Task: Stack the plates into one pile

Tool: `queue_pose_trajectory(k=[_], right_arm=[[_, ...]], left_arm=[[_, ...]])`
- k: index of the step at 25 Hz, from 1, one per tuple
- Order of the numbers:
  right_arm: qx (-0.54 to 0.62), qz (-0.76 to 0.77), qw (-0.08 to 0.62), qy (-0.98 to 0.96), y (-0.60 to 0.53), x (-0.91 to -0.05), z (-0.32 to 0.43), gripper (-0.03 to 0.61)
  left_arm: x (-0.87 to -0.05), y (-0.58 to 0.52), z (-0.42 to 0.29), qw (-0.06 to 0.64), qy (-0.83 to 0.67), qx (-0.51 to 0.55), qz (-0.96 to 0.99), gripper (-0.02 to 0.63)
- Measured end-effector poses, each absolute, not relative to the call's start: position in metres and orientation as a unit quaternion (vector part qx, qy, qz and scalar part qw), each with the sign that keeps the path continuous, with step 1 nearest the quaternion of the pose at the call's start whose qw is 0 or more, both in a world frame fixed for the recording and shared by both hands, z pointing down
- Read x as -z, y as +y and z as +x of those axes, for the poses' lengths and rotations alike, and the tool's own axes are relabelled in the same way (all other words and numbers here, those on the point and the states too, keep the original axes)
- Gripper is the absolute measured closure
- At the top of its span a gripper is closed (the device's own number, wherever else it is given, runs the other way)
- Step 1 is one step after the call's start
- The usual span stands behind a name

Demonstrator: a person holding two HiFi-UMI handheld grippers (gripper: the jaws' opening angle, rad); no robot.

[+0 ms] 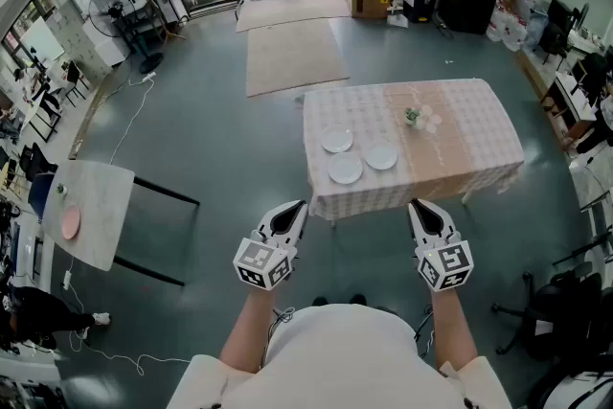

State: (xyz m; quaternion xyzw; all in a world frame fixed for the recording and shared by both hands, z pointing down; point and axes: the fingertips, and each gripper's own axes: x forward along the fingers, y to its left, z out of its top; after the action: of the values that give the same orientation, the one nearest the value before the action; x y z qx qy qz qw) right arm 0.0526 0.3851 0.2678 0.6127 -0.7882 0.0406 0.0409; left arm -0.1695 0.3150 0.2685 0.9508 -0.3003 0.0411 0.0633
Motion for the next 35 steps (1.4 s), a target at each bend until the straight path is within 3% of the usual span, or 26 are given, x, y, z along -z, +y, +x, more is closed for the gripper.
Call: queue_pose_trajectory(k=[18, 31, 32, 35], right_arm=[[-0.065, 0.611, 0.024, -0.789, 0.387, -0.268, 0.059, 0.535], [-0.073, 0.598, 0.035, -0.797, 0.395, -0.280, 0.060, 0.532], [-0.074, 0.599, 0.035, -0.796, 0.396, -0.281, 0.062, 0.529], [-0.077, 0.596, 0.036, -0.798, 0.398, -0.282, 0.067, 0.439]], left_arm=[[-0.282, 0.317, -0.167, 0.113, -0.298, -0.047, 0.947, 0.606], [-0.293, 0.324, -0.167, 0.112, -0.314, -0.059, 0.941, 0.604], [-0.294, 0.325, -0.166, 0.113, -0.316, -0.061, 0.940, 0.604], [-0.299, 0.329, -0.160, 0.119, -0.316, -0.065, 0.939, 0.532]])
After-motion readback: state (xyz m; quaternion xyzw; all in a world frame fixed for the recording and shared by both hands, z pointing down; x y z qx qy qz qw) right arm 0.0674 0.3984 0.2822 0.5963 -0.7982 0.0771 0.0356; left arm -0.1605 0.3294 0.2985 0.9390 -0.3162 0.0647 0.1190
